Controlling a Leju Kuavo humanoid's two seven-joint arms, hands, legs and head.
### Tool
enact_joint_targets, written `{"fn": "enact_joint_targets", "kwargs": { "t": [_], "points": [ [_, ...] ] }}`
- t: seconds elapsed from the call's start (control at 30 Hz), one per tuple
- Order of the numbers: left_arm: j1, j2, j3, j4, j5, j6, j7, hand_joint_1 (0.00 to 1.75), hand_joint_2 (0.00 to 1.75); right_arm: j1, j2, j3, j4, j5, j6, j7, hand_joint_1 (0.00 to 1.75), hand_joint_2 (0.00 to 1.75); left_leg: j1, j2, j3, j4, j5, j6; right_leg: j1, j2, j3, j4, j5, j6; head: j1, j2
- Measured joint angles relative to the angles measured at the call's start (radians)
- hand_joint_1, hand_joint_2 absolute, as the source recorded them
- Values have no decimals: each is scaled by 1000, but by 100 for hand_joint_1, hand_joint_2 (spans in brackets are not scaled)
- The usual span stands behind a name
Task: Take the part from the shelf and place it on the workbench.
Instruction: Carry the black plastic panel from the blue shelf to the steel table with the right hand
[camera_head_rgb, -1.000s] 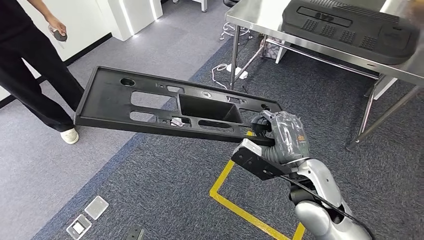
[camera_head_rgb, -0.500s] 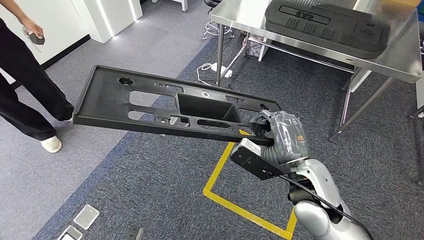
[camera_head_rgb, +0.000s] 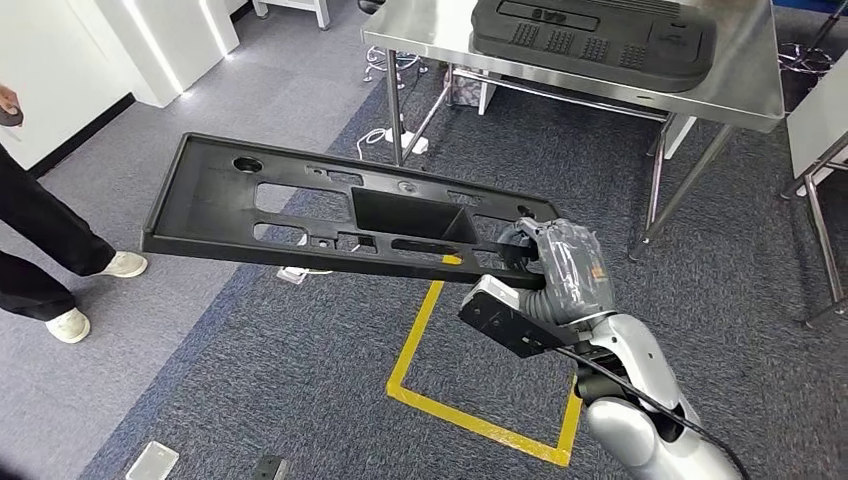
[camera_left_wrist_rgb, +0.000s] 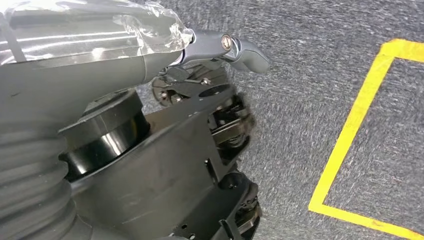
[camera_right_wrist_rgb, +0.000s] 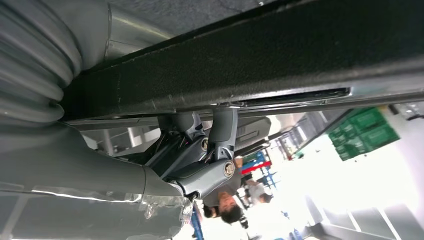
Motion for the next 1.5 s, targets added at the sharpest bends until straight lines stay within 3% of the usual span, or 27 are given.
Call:
{"fn": "enact_joint_targets", "kwargs": {
  "t": [0.07, 0.13, 0.2, 0.27, 0.33, 0.4, 0.43, 0.47, 0.5, 0.53, 0.6, 0.67, 0.73, 0.8, 0.83, 0.9, 0.93, 0.97, 1.0, 1.1, 1.17, 1.27, 1.33, 1.37, 1.43, 1.47, 1.5],
  "points": [
    [-1, 0, 0, 0, 0, 0, 0, 0, 175, 0, 0, 0, 0, 0, 0, 0, 175, 175, -1, -21, 53, -132, 72, 11, 1, 16, 4, 1, -4, 4, -3, 0],
    [-1, 1, 0, 0, 0, 0, 0, 0, 175, -1, 0, 0, 0, -1, -1, 0, 175, 175, -4, -41, 87, -216, 101, 18, 1, 31, 3, 3, -7, 12, -8, 0],
    [-2, 2, 0, 0, 0, 0, 1, 0, 175, -1, 0, 0, 0, -1, -1, 0, 175, 175, -8, -37, 91, -230, 99, 24, -2, 43, 1, 2, -7, 24, -12, 0],
    [-5, 1, 0, 0, -1, 0, 1, 0, 175, -1, -1, 0, 0, -1, -2, 0, 175, 175, -5, -25, 95, -240, 103, 35, -4, 30, -3, 14, -18, 35, -12, 0],
    [-7, 1, 0, 0, -2, 0, 1, 0, 175, -3, -1, 0, 0, -1, -2, 0, 175, 175, -2, -11, 100, -248, 106, 45, -5, -2, -38, 90, -62, 45, -10, 0],
    [-5, 1, 0, 0, -2, 0, 1, 0, 175, -3, -2, 0, 1, -2, -2, 0, 175, 175, -2, 2, 100, -249, 104, 49, -8, -19, -105, 218, -117, 53, -6, 0],
    [-4, 1, 0, 0, -2, 0, 1, 0, 175, -1, -2, 0, 1, -2, -2, 0, 175, 175, -3, 9, 101, -248, 102, 50, -9, -22, -131, 263, -127, 56, -5, 0],
    [-3, 1, 0, 0, -2, 0, 1, 0, 175, -1, -2, 0, 1, -2, -2, 0, 175, 175, -2, 15, 102, -247, 99, 49, -11, -24, -140, 274, -117, 59, -4, 0],
    [-4, 0, 0, 0, -2, 0, 1, 0, 175, 0, -2, 0, 1, -2, -2, 0, 175, 175, -1, 21, 104, -246, 96, 47, -13, -28, -130, 245, -88, 61, -2, 0],
    [-4, 0, 0, 0, -2, -1, 1, 0, 175, -1, -2, 0, 1, -2, -2, 0, 175, 175, 0, 27, 108, -244, 92, 43, -15, -35, -102, 184, -48, 62, 0, 0],
    [-5, 0, -1, 0, -2, -1, 1, 0, 175, -2, -2, 0, 1, -2, -2, 0, 175, 175, 0, 36, 115, -238, 81, 32, -13, -60, -45, 59, 4, 60, 4, 0],
    [-5, 0, -1, 0, -2, -2, 1, 0, 175, -3, -2, 0, 1, -2, -2, 0, 175, 175, -4, 44, 119, -235, 74, 21, -7, -69, -27, 16, 7, 47, 3, 0],
    [-6, 0, -3, 0, -2, -3, 1, 0, 175, -4, -2, 0, 2, -1, -2, 0, 175, 175, -4, 53, 125, -236, 69, 10, -6, -54, -27, 13, 7, 29, 1, 0],
    [-7, 0, -4, -1, -1, -3, 1, 0, 175, -6, -2, 0, 2, -1, -3, 0, 175, 175, 0, 40, 119, -204, 45, -1, -7, -43, -21, 9, 7, 17, -1, 0],
    [-8, 0, -4, -1, -1, -3, 1, 0, 175, -7, -2, 0, 2, -1, -3, 0, 175, 175, 1, 28, 101, -161, 21, -5, -8, -39, -18, 7, 6, 13, -3, 0],
    [-6, 0, -5, 0, 0, -3, 1, 0, 175, -9, -1, 0, 2, -1, -2, 0, 175, 175, 1, 10, 33, -30, -32, -6, -6, -28, -15, 7, 3, 6, -9, 0],
    [-3, 0, -5, 0, 0, -3, 1, 0, 175, -9, -1, 0, 2, -1, -2, 0, 175, 175, 0, 7, 0, 23, -45, -4, -4, -21, -14, 7, 2, 3, -10, 0],
    [-1, 0, -5, 0, 0, -3, 1, 0, 175, -9, -1, 0, 2, -1, -2, 0, 175, 175, -1, 5, -19, 46, -38, -1, -2, -13, -12, 8, 0, 2, -10, 0],
    [0, 0, -5, 0, 0, -3, 1, 0, 175, -9, -1, 0, 2, -1, -2, 0, 175, 175, -2, 2, -20, 31, -13, 3, 0, -4, -9, 8, -2, 1, -10, 0],
    [0, 1, -5, 0, 0, -3, 1, 0, 175, -10, -1, 0, 2, -1, -2, 0, 175, 175, -8, -28, 42, -149, 98, 23, 2, 20, 2, 9, -12, 3, -11, 0],
    [0, 3, -6, 0, 0, -3, 1, 0, 175, -11, -1, 0, 3, -1, -2, 0, 175, 175, -12, -49, 67, -216, 116, 29, 0, 34, 1, 11, -15, 11, -12, 0],
    [-2, 3, -6, -1, 1, -3, 1, 0, 175, -11, -2, 1, 3, -1, -2, 0, 175, 175, -12, -37, 77, -234, 113, 34, -4, 40, -2, 13, -20, 29, -10, 0],
    [-5, 3, -6, -1, 1, -3, 0, 0, 175, -13, -2, 0, 3, -1, -2, 0, 175, 175, -6, -22, 87, -248, 116, 42, -3, 11, -24, 65, -52, 39, 0, 0],
    [-5, 3, -6, -1, 1, -3, 0, 0, 175, -14, -2, 0, 3, -2, -2, 0, 175, 175, -5, -15, 90, -250, 115, 46, -4, -7, -51, 121, -79, 42, 7, 0],
    [-3, 2, -6, 0, 1, -3, 0, 0, 175, -14, -2, 0, 3, -2, -2, 0, 175, 175, -5, 0, 92, -250, 111, 50, -9, -21, -119, 245, -126, 49, 16, 0],
    [-3, 2, -6, 0, 1, -3, 0, 0, 175, -12, -2, 0, 3, -2, -2, 0, 175, 175, -4, 6, 93, -249, 109, 49, -11, -23, -139, 275, -126, 52, 18, 0],
    [-3, 2, -6, -1, 1, -3, 0, 0, 175, -11, -2, 0, 3, -2, -2, 0, 175, 175, -4, 13, 95, -248, 105, 47, -13, -26, -142, 269, -108, 54, 20, 0]
  ]
}}
